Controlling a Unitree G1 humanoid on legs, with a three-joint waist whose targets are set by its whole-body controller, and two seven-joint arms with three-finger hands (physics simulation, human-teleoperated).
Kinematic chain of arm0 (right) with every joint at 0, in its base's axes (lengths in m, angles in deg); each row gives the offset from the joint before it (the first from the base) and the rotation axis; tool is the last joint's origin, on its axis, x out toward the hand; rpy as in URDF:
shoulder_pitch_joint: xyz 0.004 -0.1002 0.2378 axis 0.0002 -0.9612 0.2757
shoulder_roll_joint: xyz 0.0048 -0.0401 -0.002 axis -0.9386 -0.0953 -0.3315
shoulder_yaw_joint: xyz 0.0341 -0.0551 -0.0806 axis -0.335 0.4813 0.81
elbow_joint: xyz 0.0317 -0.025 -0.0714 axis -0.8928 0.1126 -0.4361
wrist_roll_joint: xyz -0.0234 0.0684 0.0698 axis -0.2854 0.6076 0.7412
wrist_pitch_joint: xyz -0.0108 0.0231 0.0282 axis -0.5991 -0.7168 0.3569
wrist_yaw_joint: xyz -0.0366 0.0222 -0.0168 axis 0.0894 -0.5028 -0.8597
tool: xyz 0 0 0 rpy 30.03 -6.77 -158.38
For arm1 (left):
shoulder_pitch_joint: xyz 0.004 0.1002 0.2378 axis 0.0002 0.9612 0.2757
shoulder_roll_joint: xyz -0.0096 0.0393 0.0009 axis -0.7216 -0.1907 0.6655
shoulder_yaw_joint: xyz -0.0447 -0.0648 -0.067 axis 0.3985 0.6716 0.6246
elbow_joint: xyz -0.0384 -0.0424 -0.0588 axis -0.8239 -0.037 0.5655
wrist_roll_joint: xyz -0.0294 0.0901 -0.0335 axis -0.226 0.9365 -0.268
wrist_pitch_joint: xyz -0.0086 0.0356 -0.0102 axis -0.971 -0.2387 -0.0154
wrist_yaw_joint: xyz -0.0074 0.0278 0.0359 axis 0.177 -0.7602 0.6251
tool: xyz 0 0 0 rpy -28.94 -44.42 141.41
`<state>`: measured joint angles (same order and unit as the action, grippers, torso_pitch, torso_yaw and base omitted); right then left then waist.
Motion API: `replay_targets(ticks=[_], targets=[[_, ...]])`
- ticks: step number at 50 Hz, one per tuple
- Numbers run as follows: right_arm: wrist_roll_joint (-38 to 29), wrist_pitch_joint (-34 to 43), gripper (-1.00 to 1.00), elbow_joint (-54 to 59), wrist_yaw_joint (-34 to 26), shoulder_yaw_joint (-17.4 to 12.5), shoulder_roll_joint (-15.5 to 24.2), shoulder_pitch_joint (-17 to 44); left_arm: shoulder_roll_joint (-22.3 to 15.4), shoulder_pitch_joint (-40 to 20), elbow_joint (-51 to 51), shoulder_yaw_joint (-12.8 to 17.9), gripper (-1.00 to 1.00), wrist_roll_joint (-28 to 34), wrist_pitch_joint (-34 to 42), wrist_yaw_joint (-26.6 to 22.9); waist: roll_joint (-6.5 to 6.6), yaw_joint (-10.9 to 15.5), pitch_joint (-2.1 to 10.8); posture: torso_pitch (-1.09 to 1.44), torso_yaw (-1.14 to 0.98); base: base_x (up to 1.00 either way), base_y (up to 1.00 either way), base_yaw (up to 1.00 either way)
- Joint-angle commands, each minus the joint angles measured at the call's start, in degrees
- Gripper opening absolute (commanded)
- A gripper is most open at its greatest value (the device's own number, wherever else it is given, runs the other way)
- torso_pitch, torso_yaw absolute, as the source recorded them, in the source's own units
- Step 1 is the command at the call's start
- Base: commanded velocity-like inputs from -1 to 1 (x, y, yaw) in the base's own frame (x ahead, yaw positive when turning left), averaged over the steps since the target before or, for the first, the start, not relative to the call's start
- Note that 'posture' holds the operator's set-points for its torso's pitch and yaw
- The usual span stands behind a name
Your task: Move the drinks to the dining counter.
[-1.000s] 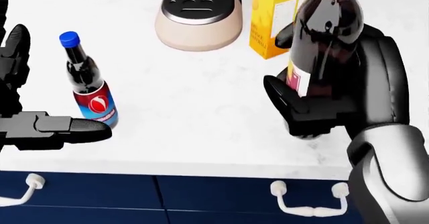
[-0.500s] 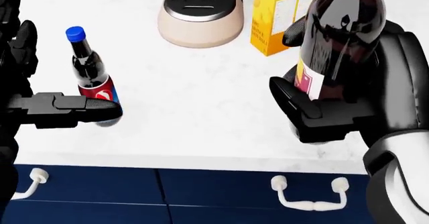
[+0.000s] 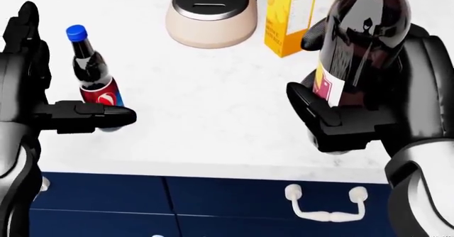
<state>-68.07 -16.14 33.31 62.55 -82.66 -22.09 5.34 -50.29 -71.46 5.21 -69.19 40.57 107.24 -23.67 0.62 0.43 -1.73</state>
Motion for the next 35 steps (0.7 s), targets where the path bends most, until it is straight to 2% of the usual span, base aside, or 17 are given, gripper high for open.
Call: replay_targets(ticks=[1, 12, 35], targets=[[0.0, -3.37, -1.0, -2.9, 0.36, -0.44, 0.23, 2.23, -0.31, -1.59, -1.38, -0.08, 1.0, 0.74, -2.81, 0.38, -0.08, -0.02, 1.67, 0.0, 0.0, 0.0, 0.0, 0.0], [0.11, -3.94, -1.0, -2.68, 0.21, -0.63, 0.22, 1.8, -0.13, -2.93, 7.06, -0.68, 1.0, 2.73, -8.4, 1.01, -0.15, -0.05, 1.82, 0.0, 0.0, 0.0, 0.0, 0.0], [0.29, -4.54, -1.0, -1.82, 0.29, -0.94, 0.37, 1.9, 1.12, -3.45, 7.61, -1.84, 1.0, 4.18, -8.72, 1.11, -0.2, -0.08, 1.77, 0.0, 0.0, 0.0, 0.0, 0.0]])
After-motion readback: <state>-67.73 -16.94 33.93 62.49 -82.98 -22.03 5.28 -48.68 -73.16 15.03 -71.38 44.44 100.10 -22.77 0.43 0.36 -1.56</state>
